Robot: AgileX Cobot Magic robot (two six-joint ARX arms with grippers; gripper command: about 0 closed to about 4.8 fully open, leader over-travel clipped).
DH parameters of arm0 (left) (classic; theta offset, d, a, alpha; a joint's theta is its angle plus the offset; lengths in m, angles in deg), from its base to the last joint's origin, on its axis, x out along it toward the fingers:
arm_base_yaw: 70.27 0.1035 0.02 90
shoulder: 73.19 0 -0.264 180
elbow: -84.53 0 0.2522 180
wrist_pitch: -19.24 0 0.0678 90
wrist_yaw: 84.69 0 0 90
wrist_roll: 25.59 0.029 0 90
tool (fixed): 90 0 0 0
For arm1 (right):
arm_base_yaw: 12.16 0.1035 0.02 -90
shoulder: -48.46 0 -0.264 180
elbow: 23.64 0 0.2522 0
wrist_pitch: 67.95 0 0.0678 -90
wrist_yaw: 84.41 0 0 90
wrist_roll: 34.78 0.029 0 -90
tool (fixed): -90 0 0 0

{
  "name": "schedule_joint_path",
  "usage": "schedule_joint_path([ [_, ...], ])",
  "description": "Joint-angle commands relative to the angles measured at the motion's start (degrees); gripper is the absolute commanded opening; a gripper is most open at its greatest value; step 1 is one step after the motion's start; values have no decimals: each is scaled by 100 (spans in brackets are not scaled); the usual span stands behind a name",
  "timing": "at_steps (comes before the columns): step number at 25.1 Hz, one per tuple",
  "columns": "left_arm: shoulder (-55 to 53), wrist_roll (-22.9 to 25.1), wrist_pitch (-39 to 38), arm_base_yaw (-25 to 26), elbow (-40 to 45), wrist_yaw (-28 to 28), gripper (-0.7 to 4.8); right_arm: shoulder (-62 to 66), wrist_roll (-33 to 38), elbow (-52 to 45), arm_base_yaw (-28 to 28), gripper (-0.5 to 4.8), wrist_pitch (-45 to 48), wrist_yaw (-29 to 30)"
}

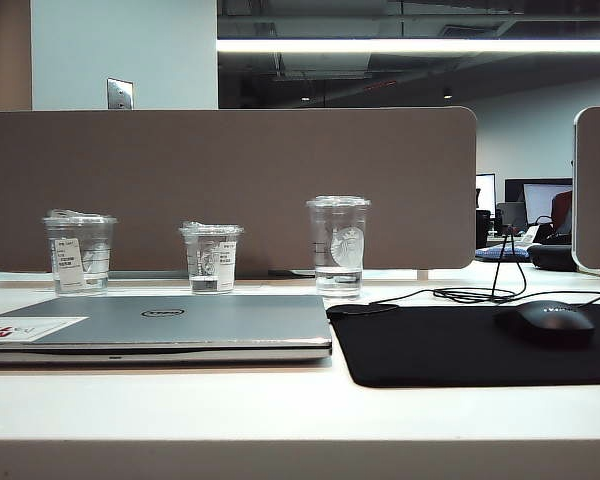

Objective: Pick up the coffee cup on the middle and place it on the right side of the laptop.

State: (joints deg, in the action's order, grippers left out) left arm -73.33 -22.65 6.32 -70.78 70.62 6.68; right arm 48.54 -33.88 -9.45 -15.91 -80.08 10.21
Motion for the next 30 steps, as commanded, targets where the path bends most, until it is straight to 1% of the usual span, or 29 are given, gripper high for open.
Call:
schedule_joint_path([
  [1,-2,-39,50,11,-24,-9,-6,-13,35,-26,2,-5,155,-17],
  [7,-2,-44,57,9,-28,-7,-6,-13,35,-26,0,-5,164,-20],
  [9,-2,-142,122,9,-55,-9,-6,-13,37,-26,-2,-5,221,-20],
  [10,-2,-291,162,9,-144,-35,-6,-13,44,-20,9,-5,404,11],
  [11,-2,-402,37,9,-341,-133,-6,-13,46,-15,9,-6,763,17],
  [13,-4,-402,-181,7,-675,-166,-6,-13,223,0,9,-6,1434,-66],
  [14,-4,-404,-256,7,-822,-181,-6,-11,361,57,9,-6,1582,-144],
  [15,-15,-404,-317,7,-1003,-225,-6,2,535,216,9,-6,1515,-240],
  [16,-109,-431,-350,7,-1314,-284,-6,61,699,553,7,-6,1180,-256],
  [17,-199,-479,-354,7,-1521,-286,-6,151,791,879,7,-6,903,-212],
  [18,-413,-494,-352,7,-1858,-282,-6,323,791,1287,7,-6,737,-15],
  [22,-1080,-494,-400,7,-2583,-262,-6,1027,789,2214,7,-6,741,323],
  [23,-1303,-496,-402,7,-2782,-260,-6,1272,785,2496,9,-6,741,321],
  [24,-1672,-531,-422,7,-3121,-251,-6,1694,651,2951,9,-6,743,321],
  [25,-1858,-581,-424,7,-3287,-219,-6,1926,575,3171,9,-6,745,319],
  [26,-2188,-691,-420,7,-3600,-125,-6,2463,446,3628,11,-6,743,321],
  [30,-2868,-684,-413,4,-4057,26,-6,3283,179,4264,157,-6,713,323],
])
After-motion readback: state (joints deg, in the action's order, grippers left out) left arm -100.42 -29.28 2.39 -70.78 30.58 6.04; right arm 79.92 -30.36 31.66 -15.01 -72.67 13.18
